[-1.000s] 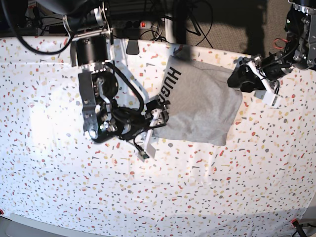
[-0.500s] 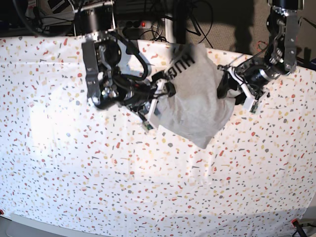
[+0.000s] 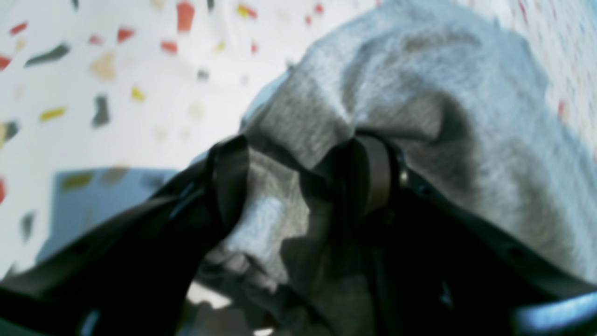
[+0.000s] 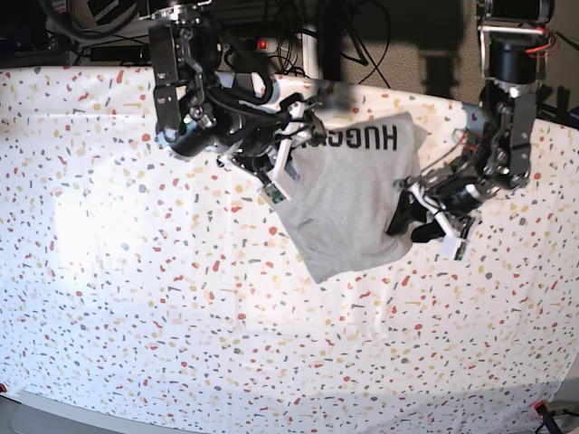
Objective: Fold the T-shirt properly
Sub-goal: 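Lift and fold the shirt over with both grippers, printed side up, then release the shirt and raise both grippers away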
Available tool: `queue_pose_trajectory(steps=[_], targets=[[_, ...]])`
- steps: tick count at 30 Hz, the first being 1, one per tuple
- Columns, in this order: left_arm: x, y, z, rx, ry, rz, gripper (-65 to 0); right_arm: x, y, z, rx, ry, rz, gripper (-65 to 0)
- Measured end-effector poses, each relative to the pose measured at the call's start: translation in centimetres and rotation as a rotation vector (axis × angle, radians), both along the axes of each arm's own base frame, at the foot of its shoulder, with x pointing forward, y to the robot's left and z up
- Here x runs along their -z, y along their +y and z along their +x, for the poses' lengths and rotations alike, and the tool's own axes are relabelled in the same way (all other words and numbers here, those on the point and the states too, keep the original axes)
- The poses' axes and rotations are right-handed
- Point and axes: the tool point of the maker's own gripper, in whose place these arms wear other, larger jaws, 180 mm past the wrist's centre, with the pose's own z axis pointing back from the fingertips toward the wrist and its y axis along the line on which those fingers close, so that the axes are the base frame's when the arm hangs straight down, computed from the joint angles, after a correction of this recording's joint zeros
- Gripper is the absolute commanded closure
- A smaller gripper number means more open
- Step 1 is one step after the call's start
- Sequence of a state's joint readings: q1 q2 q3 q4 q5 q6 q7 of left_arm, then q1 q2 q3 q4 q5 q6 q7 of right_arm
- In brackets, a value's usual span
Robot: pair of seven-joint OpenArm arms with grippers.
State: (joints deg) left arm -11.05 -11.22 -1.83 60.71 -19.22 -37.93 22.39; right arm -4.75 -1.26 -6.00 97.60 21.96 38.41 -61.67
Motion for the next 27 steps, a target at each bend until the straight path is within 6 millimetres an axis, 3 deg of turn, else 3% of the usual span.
queue_pose_trajectory(steps=[3,8,14,20,23,27], targets=[[-0.4,-0.8,1.3,0.016,-0.012,0.025,-32.0,0.0,-0.1,0.1,0.003,-0.005,-0.004,-29.6],[-2.0,0.5,2.7,-0.001,-0.032,0.015,-32.0,0.0,-0.9,0.5,0.029,-0.008,-0.008,-29.6],[-7.4,4.1,4.1,-0.037,-0.141,-0.046,-32.0,-2.2,-3.8,2.3,0.125,-0.084,-0.017,-29.6],[-8.4,7.6,0.5,-0.042,-0.095,-0.109,-32.0,-5.8,-6.1,2.4,0.206,-0.157,0.033,-29.6],[-8.4,8.8,-2.1,-0.018,-0.078,-0.080,-32.0,-6.0,-7.6,0.7,0.238,-0.143,0.008,-29.6],[-7.8,8.9,-5.8,0.031,-0.029,-0.008,-32.0,-6.3,-9.1,-1.7,0.284,-0.132,-0.010,-29.6]])
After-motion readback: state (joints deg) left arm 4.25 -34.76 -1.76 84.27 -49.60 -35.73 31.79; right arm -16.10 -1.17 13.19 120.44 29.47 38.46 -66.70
